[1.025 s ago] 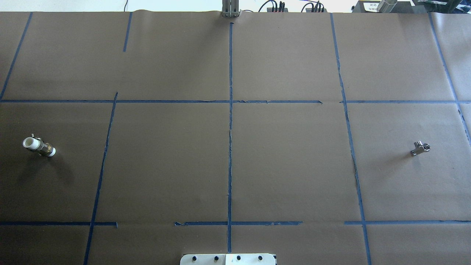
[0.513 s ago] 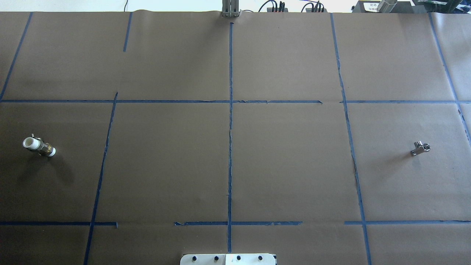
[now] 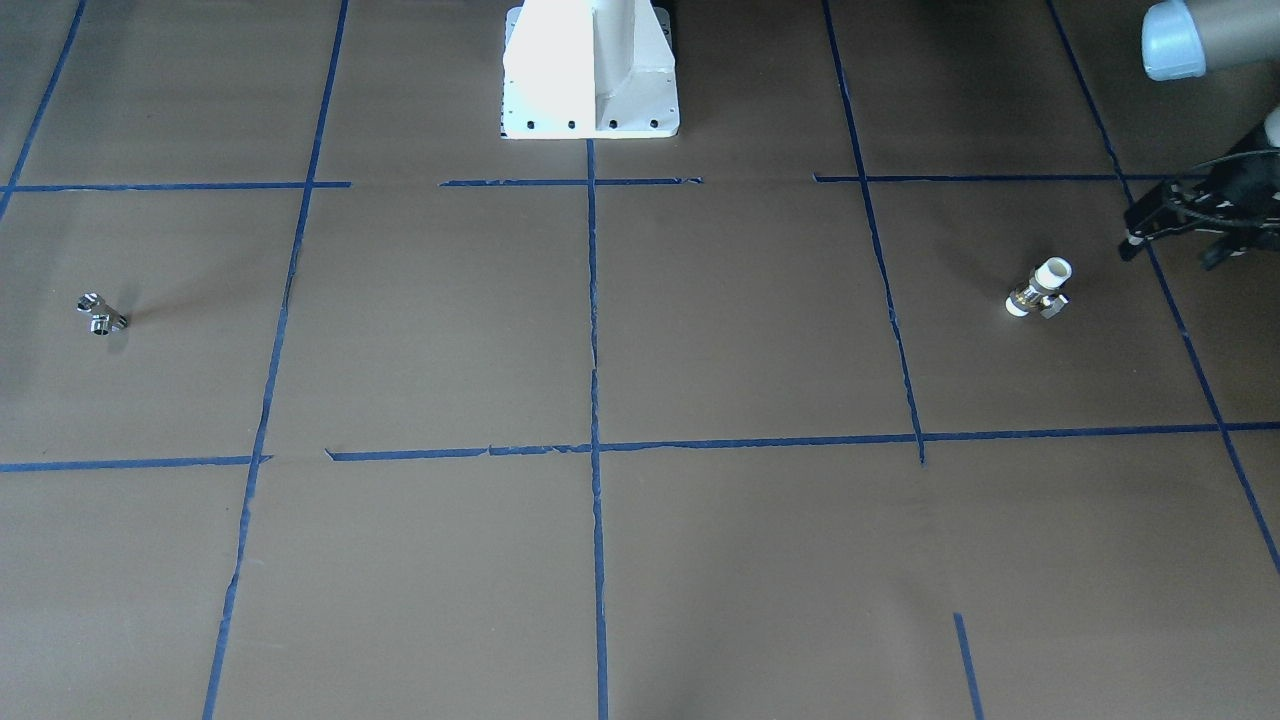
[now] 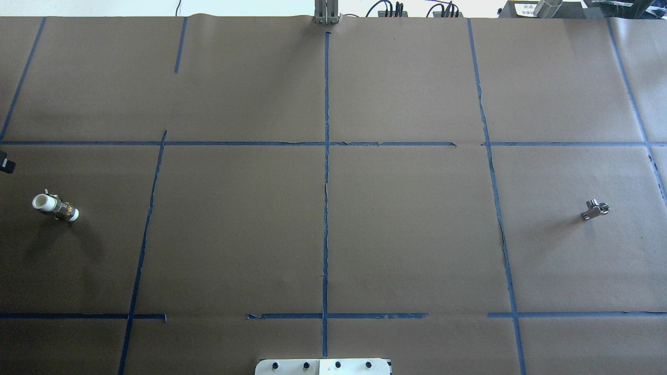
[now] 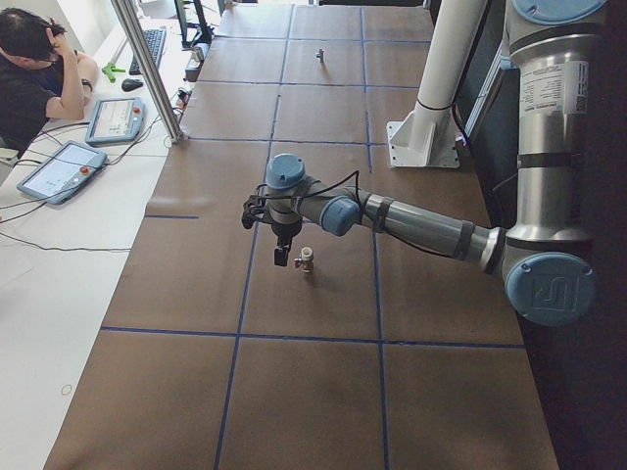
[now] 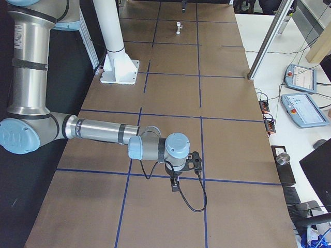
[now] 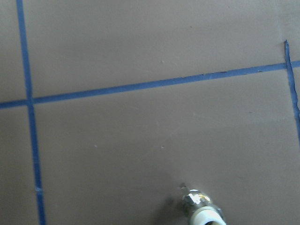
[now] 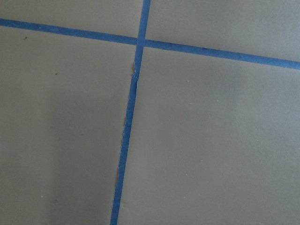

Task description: Assemble PPR valve and pipe with both arms

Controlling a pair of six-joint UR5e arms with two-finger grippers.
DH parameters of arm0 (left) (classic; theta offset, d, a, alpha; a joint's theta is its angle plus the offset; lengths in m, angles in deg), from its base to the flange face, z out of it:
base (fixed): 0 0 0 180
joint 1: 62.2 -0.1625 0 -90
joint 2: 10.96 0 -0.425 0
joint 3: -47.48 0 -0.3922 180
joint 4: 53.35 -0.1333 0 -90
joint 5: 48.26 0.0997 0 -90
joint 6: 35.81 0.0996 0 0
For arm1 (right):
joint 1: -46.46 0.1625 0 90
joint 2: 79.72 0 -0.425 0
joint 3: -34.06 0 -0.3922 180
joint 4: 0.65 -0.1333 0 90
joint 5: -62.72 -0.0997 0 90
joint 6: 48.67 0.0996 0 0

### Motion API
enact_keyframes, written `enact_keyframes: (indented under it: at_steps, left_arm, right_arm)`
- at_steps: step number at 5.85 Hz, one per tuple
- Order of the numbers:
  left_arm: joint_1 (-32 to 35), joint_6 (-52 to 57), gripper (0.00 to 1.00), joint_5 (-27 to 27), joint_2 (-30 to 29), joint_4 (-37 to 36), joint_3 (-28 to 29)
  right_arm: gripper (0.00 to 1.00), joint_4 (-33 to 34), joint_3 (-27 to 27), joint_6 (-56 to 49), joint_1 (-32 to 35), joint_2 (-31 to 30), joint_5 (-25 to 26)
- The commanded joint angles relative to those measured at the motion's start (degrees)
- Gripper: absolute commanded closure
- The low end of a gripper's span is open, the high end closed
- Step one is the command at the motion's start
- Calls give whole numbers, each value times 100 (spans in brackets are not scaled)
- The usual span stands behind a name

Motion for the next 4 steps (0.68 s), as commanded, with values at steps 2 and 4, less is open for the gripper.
enact_keyframes:
  at_steps: [2,4]
  left_arm:
    - [-1067,-1448,0,639,288,898,46]
    - [-1287,-1449,0,656,235,907,160]
  right_arm:
    - [0,0,-15,-6,0,-4,-6]
    - [0,0,-15,-6,0,-13,-24]
